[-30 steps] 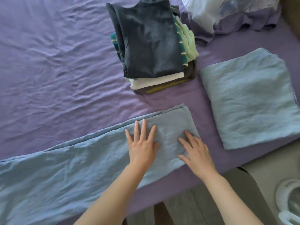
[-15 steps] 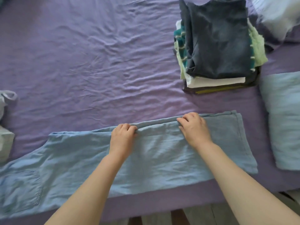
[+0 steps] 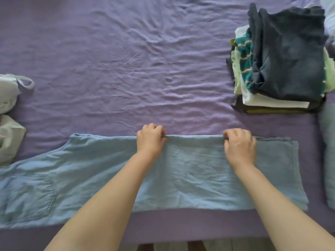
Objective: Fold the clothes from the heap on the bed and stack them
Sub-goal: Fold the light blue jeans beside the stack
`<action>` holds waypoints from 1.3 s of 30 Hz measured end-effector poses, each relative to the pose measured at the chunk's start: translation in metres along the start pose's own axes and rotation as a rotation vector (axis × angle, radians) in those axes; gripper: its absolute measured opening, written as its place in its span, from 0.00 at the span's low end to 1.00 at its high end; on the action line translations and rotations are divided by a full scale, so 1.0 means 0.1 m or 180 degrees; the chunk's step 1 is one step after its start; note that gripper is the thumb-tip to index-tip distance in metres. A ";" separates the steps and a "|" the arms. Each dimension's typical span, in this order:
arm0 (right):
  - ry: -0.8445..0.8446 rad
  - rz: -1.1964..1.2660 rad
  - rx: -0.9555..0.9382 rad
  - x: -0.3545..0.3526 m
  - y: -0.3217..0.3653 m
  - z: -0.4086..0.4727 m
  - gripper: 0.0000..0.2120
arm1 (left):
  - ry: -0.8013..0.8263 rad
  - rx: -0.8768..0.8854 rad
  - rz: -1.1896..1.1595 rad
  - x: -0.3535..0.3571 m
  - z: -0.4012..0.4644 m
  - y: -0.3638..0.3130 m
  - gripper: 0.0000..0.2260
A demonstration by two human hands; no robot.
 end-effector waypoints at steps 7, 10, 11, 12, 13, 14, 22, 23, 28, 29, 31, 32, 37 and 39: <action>0.0345 -0.0161 -0.1396 0.32 1.04 -0.67 0.29 | -0.0748 -0.0176 -0.0006 -0.08 -0.49 0.59 0.24; 0.1145 -0.0443 -0.1442 0.52 1.44 -0.89 0.33 | -0.0515 -0.0692 0.0262 -0.04 -0.79 1.03 0.31; 0.1303 -0.0536 -0.1465 0.61 1.53 -0.93 0.32 | -0.0386 -0.0842 0.0333 -0.03 -0.85 1.17 0.33; 0.1402 -0.0608 -0.1442 0.70 1.58 -0.94 0.32 | -0.0241 -0.0970 0.0377 -0.03 -0.88 1.30 0.36; 0.1438 -0.0700 -0.1372 0.76 1.61 -0.92 0.31 | -0.0091 -0.1063 0.0395 -0.04 -0.88 1.42 0.39; 0.1449 -0.0786 -0.1284 0.80 1.64 -0.89 0.32 | 0.0049 -0.1119 0.0400 -0.06 -0.85 1.52 0.42; 0.1671 -0.1118 -0.0884 0.89 1.85 -0.79 0.37 | 0.0957 -0.0807 0.0200 -0.21 -0.40 1.96 0.57; 0.1683 -0.1156 -0.0875 0.89 1.86 -0.78 0.37 | 0.1013 -0.0749 0.0153 -0.21 -0.38 1.98 0.57; 0.1574 -0.1330 -0.0732 0.79 2.01 -0.86 0.38 | 0.0594 -0.0204 -0.0212 -0.31 -0.61 2.17 0.45; 0.1416 -0.1339 -0.0829 0.78 2.10 -0.92 0.38 | 0.0207 -0.0060 -0.0302 -0.34 -0.72 2.24 0.40; 0.1216 -0.1188 -0.1217 0.80 2.38 -1.08 0.38 | -0.0654 -0.0040 -0.0448 -0.38 -1.00 2.43 0.32; 0.1228 -0.1099 -0.1459 0.84 2.56 -1.16 0.38 | -0.0908 -0.0248 -0.0422 -0.39 -1.15 2.57 0.30; 0.1568 -0.0834 -0.2395 1.12 3.52 -1.50 0.36 | -0.0141 -0.1926 0.0169 -0.42 -1.90 3.50 0.32; 0.1680 -0.0894 -0.2499 1.23 3.81 -1.55 0.36 | 0.0046 -0.1999 0.0205 -0.46 -2.07 3.74 0.34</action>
Point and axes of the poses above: each hand's wrist, its own z-axis towards the middle knuckle, its own x-axis out of the palm, y = z × x, the point moved 1 cm from there along z, towards the middle knuckle, and after that the axes turned 4 degrees about x, right-handed, at the moved point
